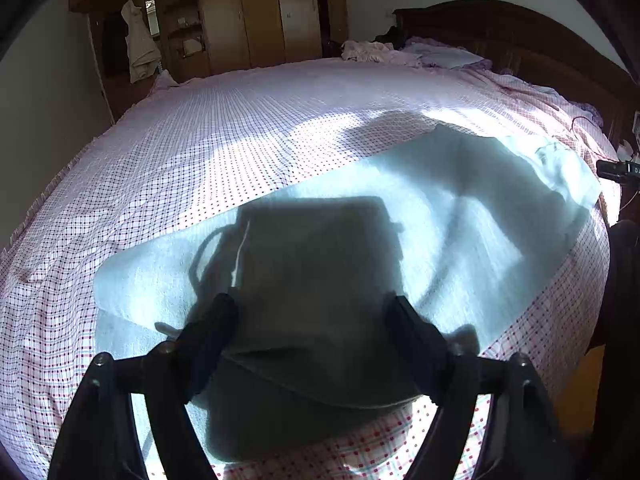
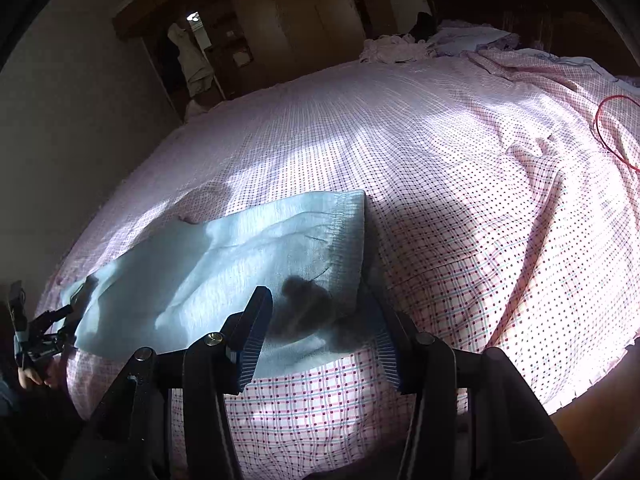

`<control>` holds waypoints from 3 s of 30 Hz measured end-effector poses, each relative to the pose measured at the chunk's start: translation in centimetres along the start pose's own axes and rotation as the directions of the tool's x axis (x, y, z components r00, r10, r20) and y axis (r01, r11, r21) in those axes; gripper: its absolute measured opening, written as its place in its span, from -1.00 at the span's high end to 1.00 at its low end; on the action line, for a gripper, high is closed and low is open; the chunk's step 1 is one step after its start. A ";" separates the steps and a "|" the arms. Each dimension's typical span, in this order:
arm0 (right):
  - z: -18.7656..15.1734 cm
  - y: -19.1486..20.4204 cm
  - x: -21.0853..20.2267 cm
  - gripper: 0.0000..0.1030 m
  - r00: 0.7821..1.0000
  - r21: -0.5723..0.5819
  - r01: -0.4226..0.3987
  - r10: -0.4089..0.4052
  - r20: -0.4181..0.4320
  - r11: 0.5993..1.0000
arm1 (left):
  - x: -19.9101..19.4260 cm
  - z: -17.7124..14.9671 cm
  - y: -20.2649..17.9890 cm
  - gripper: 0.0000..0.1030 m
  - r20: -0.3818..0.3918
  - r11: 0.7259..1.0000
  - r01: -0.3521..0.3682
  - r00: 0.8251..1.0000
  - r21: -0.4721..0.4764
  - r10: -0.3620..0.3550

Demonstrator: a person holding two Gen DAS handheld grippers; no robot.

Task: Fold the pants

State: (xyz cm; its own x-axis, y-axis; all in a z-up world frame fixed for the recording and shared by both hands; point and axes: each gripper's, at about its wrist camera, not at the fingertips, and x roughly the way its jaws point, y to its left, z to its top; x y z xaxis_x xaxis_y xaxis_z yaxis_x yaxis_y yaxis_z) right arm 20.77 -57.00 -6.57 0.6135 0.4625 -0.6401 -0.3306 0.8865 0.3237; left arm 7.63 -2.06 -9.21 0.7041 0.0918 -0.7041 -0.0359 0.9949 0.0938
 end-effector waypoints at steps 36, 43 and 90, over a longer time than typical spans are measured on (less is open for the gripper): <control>2.0 0.3 2.7 0.74 0.982 -0.097 0.121 -0.133 -0.133 0.988 | 0.5 -0.2 -0.1 -0.68 0.000 0.999 -0.022 1.000 0.026 0.022; 1.8 -0.5 4.2 0.74 0.925 -0.246 0.156 -0.229 -0.303 0.957 | 0.6 -0.2 -0.1 -0.70 -0.002 0.999 -0.023 1.000 0.026 0.023; -0.1 17.1 5.6 1.00 0.983 -0.457 0.005 -0.089 -0.162 0.890 | -4.7 0.0 8.1 -0.70 -0.007 0.982 0.006 1.000 -0.188 -0.007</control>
State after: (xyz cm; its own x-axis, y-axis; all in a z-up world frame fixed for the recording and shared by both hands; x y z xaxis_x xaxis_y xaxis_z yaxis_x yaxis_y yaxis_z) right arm 18.48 -39.25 -4.67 0.5158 0.3732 -0.7711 -0.6183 0.7852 -0.0336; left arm 4.04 5.56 -5.19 0.6992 0.0852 -0.7098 -0.1647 0.9854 -0.0440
